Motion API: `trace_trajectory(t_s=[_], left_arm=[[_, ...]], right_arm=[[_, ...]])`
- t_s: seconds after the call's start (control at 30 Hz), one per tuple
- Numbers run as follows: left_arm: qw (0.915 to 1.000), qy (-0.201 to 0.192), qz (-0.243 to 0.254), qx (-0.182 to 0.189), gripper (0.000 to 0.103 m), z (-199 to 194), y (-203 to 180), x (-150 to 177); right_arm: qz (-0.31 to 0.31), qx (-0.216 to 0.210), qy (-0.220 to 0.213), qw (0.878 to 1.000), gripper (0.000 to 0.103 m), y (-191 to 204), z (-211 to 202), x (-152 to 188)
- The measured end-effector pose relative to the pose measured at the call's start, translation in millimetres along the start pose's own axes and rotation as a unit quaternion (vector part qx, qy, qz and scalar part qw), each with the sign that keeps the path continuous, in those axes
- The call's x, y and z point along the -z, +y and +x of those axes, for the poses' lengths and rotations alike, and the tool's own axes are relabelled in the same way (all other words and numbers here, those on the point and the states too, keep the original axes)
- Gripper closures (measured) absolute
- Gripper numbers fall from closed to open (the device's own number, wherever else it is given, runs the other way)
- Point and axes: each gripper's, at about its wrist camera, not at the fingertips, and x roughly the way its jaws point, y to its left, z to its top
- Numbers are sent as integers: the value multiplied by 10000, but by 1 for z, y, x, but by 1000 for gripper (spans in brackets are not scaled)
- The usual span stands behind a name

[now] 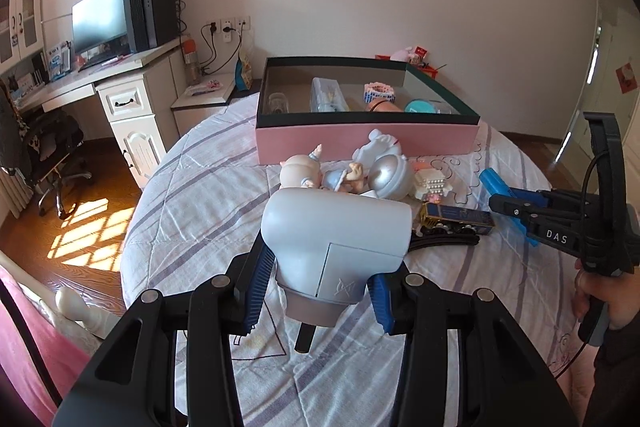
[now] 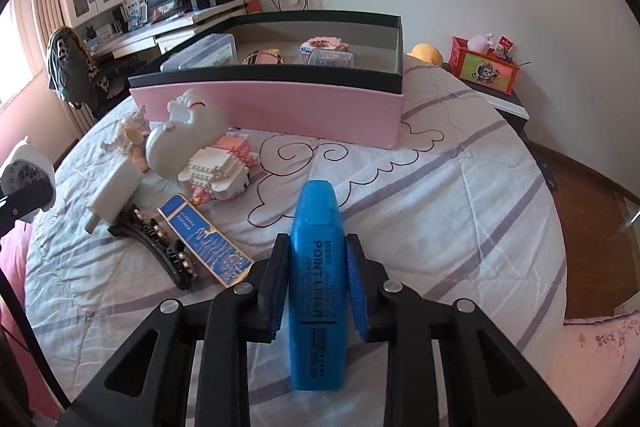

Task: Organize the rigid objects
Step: 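Carry the hair dryer and blue highlighter into the pink box and release both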

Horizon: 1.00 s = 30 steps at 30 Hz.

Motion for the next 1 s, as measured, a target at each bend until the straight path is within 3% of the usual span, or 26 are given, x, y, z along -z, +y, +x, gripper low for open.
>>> trace_trajectory(t_s=[0.13, 0.27, 0.5, 0.67, 1.0], left_arm=[[9990, -442, 77, -86, 59, -29, -15, -10], [9949, -979, 130, -201, 59, -63, -30, -20], [9827, -1797, 132, -427, 59, -123, -46, -31], [9753, -2100, 158, -669, 59, -148, -50, -30], [9753, -2087, 136, -713, 59, -153, -49, -30]], right_arm=[[405, -244, -748, 9961, 76, 10, -46, 2], [379, -464, -1464, 9874, 76, 40, -96, -5], [65, -119, -2519, 9677, 76, 93, -165, -16], [-115, -110, -2618, 9650, 76, 111, -184, -17], [-228, -121, -2639, 9642, 76, 116, -189, -21]])
